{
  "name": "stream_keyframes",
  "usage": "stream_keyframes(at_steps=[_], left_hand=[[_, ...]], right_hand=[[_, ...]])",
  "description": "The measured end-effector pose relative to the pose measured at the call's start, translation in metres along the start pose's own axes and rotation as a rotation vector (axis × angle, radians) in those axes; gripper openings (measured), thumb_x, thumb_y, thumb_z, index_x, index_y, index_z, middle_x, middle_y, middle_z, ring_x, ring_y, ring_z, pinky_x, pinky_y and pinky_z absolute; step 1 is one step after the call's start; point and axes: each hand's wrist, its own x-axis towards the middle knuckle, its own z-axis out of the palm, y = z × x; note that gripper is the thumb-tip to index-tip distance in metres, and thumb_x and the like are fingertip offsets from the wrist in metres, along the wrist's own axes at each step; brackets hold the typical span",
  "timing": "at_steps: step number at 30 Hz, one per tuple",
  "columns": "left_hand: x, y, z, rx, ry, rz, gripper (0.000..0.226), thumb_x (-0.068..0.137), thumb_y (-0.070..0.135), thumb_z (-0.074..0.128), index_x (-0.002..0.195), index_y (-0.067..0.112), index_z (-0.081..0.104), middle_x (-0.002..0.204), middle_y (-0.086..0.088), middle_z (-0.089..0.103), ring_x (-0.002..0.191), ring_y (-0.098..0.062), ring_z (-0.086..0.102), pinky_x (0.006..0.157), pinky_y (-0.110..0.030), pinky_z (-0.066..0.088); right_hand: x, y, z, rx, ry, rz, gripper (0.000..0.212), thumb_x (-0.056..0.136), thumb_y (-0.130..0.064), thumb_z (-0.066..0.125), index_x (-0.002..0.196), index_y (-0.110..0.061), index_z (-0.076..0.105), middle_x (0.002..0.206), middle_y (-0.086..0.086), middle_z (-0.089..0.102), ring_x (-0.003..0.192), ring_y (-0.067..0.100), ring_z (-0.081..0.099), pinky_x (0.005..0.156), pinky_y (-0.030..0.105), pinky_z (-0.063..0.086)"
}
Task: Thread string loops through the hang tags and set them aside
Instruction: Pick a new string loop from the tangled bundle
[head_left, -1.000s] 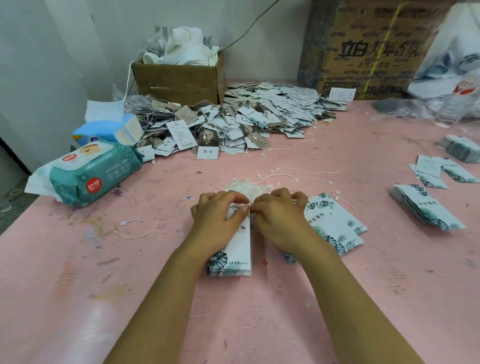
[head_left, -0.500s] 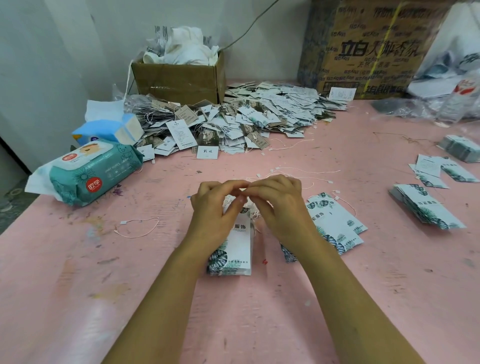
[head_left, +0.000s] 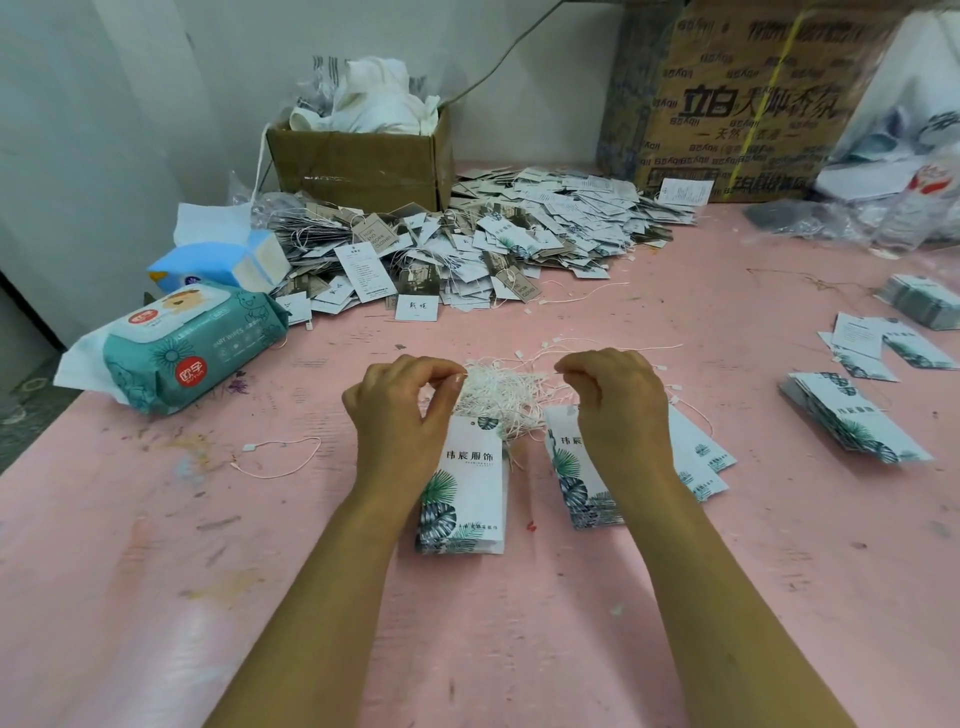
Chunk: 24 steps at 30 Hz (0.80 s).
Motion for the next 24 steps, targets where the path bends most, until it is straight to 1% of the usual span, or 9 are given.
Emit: stream_keyframes(at_steps=[3,6,8,10,13,17,19,21,24], left_hand=[[0.001,0.0,-0.003,-0.068,0.029,-0.042,0.004,0.086,0.019,0.065,0.086,0.021,0.069,0.079,0.018,0.058,0.09,-0.021,0.056,0.088,-0.036,0.03],[0.002,0.0,-0.006,-0.155,0.006,-0.09,0.006,0.085,0.019,0.066,0.084,0.025,0.068,0.076,0.021,0.059,0.086,-0.02,0.058,0.089,-0.055,0.041],[0.003,0.001,-0.007,-0.227,-0.031,-0.109,0.012,0.084,0.019,0.067,0.08,0.03,0.065,0.076,0.014,0.064,0.084,-0.017,0.06,0.089,-0.053,0.043],[0.002,0.005,-0.008,-0.293,-0.071,-0.107,0.02,0.081,0.018,0.07,0.076,0.036,0.064,0.075,0.017,0.064,0.082,-0.007,0.058,0.091,-0.049,0.043],[0.0,0.012,-0.007,-0.313,-0.14,-0.05,0.022,0.076,0.021,0.073,0.074,0.042,0.065,0.073,0.027,0.062,0.086,0.002,0.053,0.095,-0.053,0.037],[-0.003,0.017,-0.004,-0.338,-0.184,0.011,0.017,0.074,0.019,0.074,0.084,0.032,0.07,0.078,0.015,0.065,0.088,-0.008,0.054,0.091,-0.052,0.039],[-0.003,0.019,-0.004,-0.33,-0.2,0.002,0.017,0.075,0.019,0.073,0.084,0.033,0.069,0.08,0.012,0.065,0.09,-0.011,0.054,0.093,-0.052,0.037],[-0.002,0.018,-0.006,-0.3,-0.231,-0.013,0.015,0.078,0.023,0.071,0.085,0.035,0.067,0.084,0.014,0.064,0.096,-0.013,0.053,0.096,-0.052,0.034],[0.002,0.007,-0.014,-0.154,-0.321,-0.063,0.019,0.081,0.032,0.068,0.095,0.043,0.061,0.094,0.021,0.06,0.11,-0.012,0.044,0.097,-0.035,0.025]], right_hand=[[0.001,0.007,-0.001,-0.047,0.003,0.103,0.02,0.092,-0.001,0.048,0.097,-0.008,0.067,0.094,0.009,0.066,0.093,0.028,0.048,0.066,0.027,0.024],[0.002,0.012,-0.003,-0.051,-0.015,0.189,0.021,0.093,-0.003,0.045,0.098,-0.011,0.064,0.098,0.006,0.065,0.096,0.027,0.046,0.071,0.032,0.03],[0.003,0.014,-0.004,-0.116,-0.066,0.183,0.023,0.09,-0.001,0.047,0.099,-0.011,0.065,0.101,0.006,0.066,0.098,0.028,0.046,0.078,0.034,0.03],[0.003,0.013,-0.006,-0.155,-0.138,0.125,0.034,0.083,0.003,0.049,0.108,-0.014,0.064,0.113,0.004,0.064,0.108,0.027,0.045,0.088,0.031,0.026],[-0.002,0.001,-0.007,0.122,-0.278,0.004,0.055,0.078,0.006,0.052,0.127,-0.018,0.052,0.123,0.0,0.056,0.117,0.015,0.042,0.098,0.026,0.027],[-0.007,-0.011,-0.003,0.437,-0.447,-0.074,0.044,0.089,-0.001,0.053,0.129,-0.02,0.048,0.092,-0.011,0.062,0.088,-0.006,0.055,0.081,0.009,0.04],[-0.007,-0.012,-0.001,0.453,-0.416,-0.067,0.034,0.092,-0.002,0.048,0.121,-0.018,0.053,0.071,-0.007,0.057,0.069,0.003,0.054,0.067,0.018,0.044],[-0.006,-0.011,-0.003,0.421,-0.355,-0.062,0.029,0.094,-0.002,0.043,0.114,-0.017,0.056,0.058,0.0,0.048,0.055,0.012,0.045,0.055,0.027,0.038],[-0.001,-0.002,-0.009,0.285,-0.244,-0.051,0.027,0.094,-0.004,0.04,0.114,-0.014,0.056,0.053,-0.011,0.036,0.053,0.003,0.039,0.051,0.017,0.027]])
